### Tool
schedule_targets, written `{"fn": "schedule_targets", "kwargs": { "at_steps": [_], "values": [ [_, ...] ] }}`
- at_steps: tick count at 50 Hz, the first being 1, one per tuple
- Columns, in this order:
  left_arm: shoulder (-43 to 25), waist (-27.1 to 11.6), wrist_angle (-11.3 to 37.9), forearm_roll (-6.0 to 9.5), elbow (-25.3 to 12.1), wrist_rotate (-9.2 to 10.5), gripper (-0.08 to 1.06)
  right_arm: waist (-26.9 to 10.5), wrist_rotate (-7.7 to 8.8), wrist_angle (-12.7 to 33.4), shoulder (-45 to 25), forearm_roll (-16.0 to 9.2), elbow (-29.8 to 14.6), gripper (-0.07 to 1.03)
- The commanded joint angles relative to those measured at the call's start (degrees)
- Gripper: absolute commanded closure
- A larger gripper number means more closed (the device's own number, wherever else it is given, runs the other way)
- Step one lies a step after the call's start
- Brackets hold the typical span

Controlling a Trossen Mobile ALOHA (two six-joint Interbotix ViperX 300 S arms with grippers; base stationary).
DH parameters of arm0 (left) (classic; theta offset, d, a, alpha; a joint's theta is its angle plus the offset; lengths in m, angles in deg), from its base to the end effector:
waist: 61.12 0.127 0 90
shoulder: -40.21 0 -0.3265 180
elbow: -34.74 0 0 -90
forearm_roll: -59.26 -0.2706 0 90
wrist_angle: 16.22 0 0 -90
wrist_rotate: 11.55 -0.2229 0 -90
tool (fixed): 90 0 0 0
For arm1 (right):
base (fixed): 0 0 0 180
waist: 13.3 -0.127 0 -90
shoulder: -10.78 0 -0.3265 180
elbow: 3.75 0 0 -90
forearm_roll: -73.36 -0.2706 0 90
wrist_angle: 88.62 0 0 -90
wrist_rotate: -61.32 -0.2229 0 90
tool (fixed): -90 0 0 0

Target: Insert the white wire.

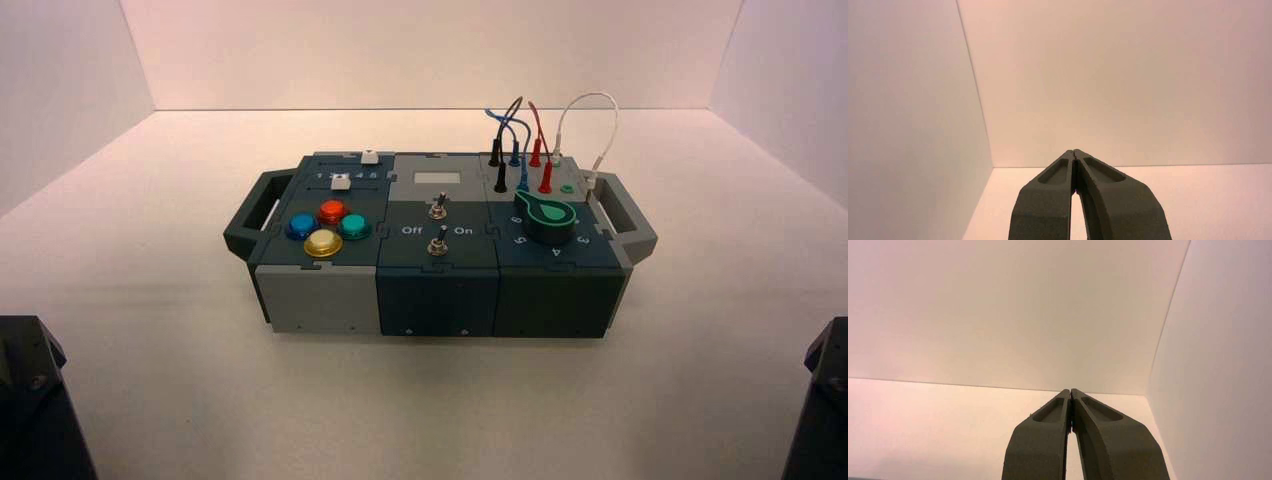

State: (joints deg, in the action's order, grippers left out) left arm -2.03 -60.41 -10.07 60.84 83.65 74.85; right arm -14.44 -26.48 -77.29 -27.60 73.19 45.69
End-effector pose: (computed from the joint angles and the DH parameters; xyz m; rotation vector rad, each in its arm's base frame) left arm 0.2499 0.0024 0.3127 0.0344 0.1275 0.0072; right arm 0.2345 0.0048 0.3046 -0.0370 0.1593 0.0233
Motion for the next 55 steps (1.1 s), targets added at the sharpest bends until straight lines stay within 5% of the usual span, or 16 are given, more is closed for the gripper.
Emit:
{"fn": "schedule_targets", "kwargs": {
  "at_steps": [1, 55],
  "values": [
    [-0.09, 0.18, -0.44, -0.09, -0.79, -0.35, 1.01, -0.18, -0.09, 0.09, -0.53, -0.26, -2.02, 0.99],
    [-0.53, -2.64, 1.14, 0.00, -0.62, -0.26, 1.01, -0.44, -0.09, 2.99, -1.49, -0.97, -1.85, 0.97]
  ]
}}
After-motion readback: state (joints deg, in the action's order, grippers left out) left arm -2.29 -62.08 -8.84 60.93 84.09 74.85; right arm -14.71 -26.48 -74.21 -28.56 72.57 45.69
